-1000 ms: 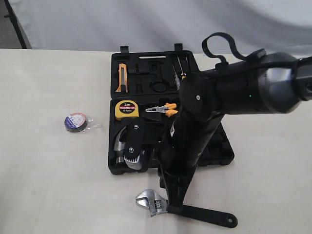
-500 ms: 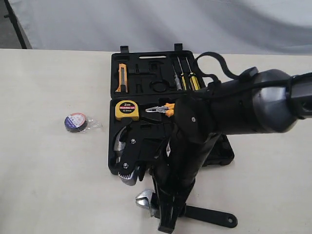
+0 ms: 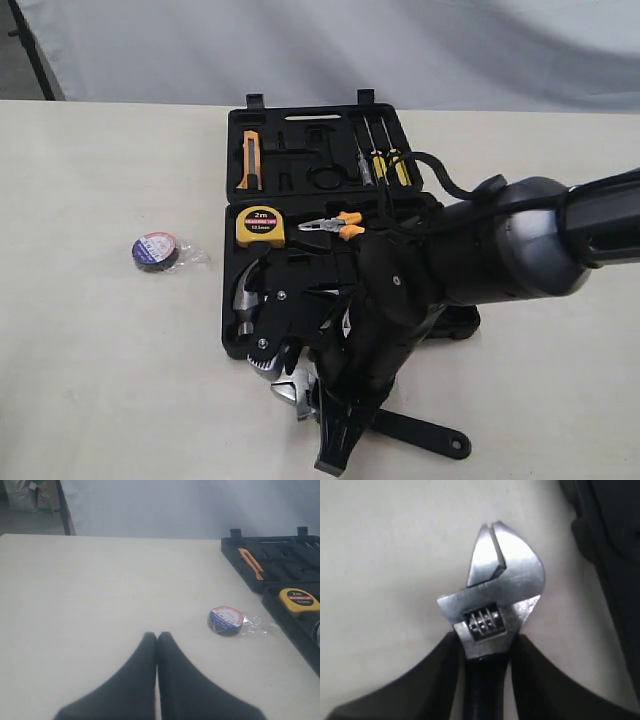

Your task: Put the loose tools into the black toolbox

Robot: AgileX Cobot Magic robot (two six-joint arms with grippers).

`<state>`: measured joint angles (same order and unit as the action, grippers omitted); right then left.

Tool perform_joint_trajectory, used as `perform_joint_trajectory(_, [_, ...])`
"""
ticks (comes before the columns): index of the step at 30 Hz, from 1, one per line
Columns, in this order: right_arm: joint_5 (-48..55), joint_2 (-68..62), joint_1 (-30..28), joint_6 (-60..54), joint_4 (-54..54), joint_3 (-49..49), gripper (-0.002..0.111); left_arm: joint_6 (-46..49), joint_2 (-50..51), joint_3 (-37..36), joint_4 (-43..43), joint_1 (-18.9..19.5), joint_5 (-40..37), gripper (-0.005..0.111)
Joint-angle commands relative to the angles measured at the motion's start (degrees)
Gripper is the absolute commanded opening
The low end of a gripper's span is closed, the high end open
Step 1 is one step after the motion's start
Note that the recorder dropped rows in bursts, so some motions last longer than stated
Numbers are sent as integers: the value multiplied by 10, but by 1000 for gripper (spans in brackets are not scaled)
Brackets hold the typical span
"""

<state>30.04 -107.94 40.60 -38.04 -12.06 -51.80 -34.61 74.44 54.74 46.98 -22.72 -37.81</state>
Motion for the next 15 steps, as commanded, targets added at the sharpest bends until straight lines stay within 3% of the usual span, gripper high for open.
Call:
perform_joint_trajectory(1, [17,-26,3,3,-4,18,-1,-6,-5,-5,-8,2,10,1])
perform_joint_trajectory(6, [24,31,3,3,-7,10,-1,-6,-5,-5,-8,2,10,1])
perform_joint_trajectory(15, [72,78,-19,3,18,-116,-1,-6,-5,-5,-8,2,10,1])
